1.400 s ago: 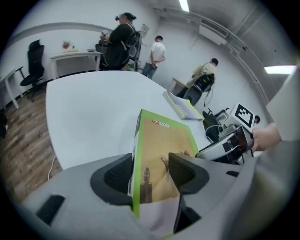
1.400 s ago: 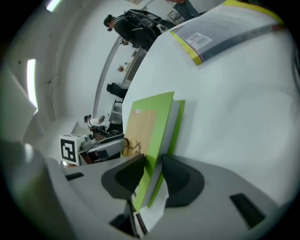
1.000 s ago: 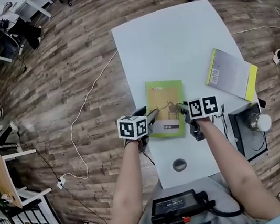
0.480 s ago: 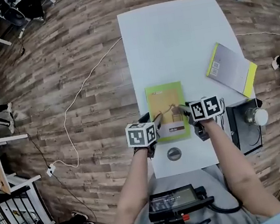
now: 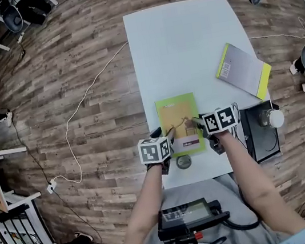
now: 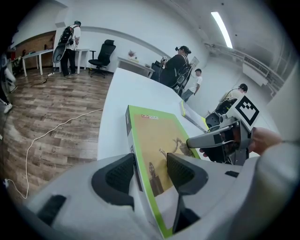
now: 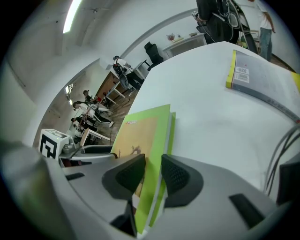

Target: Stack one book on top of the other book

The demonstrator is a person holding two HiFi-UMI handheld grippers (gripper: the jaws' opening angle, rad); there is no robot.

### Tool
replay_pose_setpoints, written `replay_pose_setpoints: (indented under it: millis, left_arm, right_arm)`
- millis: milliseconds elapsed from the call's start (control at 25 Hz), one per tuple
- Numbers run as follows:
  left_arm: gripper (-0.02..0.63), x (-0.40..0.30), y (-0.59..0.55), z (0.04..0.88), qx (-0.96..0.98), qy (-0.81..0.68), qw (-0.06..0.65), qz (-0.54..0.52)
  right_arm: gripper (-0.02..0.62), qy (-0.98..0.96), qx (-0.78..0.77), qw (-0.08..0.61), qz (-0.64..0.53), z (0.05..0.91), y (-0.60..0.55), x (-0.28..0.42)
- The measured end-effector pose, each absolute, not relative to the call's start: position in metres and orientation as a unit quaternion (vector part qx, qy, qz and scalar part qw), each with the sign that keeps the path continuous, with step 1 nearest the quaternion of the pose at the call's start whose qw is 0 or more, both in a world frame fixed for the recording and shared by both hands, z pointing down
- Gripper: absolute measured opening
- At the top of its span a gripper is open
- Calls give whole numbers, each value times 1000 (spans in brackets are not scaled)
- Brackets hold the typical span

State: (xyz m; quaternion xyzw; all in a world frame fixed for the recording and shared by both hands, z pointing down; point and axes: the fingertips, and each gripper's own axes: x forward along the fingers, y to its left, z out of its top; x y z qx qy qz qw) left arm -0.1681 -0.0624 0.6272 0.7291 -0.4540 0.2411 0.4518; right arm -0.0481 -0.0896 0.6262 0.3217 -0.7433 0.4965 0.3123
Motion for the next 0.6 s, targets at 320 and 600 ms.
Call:
replay_pose_setpoints:
  millis: [320, 600]
  left_arm:
    - [232, -172, -62, 621, 718, -468, 451, 249]
    - [232, -187, -62, 621, 711, -478, 455, 242]
  right_arm:
    - [123, -747, 318, 332, 481, 623, -91, -51]
    - [124, -781, 323, 315, 433, 616, -97, -52]
